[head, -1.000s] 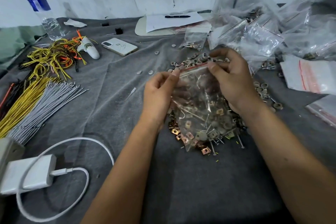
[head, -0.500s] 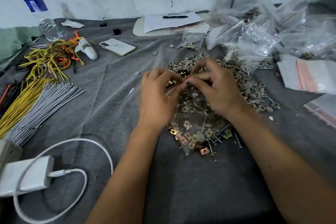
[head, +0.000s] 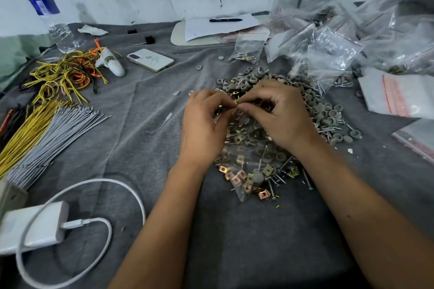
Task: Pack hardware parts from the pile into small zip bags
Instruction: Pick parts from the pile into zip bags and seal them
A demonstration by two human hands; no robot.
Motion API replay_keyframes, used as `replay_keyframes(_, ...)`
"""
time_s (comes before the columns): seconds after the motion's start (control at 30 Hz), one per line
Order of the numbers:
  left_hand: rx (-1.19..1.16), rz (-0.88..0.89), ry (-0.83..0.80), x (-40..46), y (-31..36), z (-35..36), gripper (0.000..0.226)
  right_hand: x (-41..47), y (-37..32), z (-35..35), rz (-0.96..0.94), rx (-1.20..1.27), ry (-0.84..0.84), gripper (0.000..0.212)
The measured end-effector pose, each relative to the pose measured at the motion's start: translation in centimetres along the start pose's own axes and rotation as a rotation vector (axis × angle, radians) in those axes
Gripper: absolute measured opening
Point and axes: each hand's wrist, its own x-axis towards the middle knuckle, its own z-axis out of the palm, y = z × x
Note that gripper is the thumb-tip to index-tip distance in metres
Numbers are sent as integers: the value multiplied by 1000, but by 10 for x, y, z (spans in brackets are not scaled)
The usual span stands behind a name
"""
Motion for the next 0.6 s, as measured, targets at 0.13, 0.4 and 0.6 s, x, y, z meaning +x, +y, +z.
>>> replay_keyframes(0.13,5,-1,8,-1,-2,2,7,-1,-1,0,-14,-43,-16,12)
replay_keyframes(0.4,-12,23,4,-1,-3,3,9,-1,-4,-1,-42,-88,-60,8)
replay_keyframes(0.6,-21,-37,11,0,-4,-3,6,1,0,-7,-18,-90,37,6)
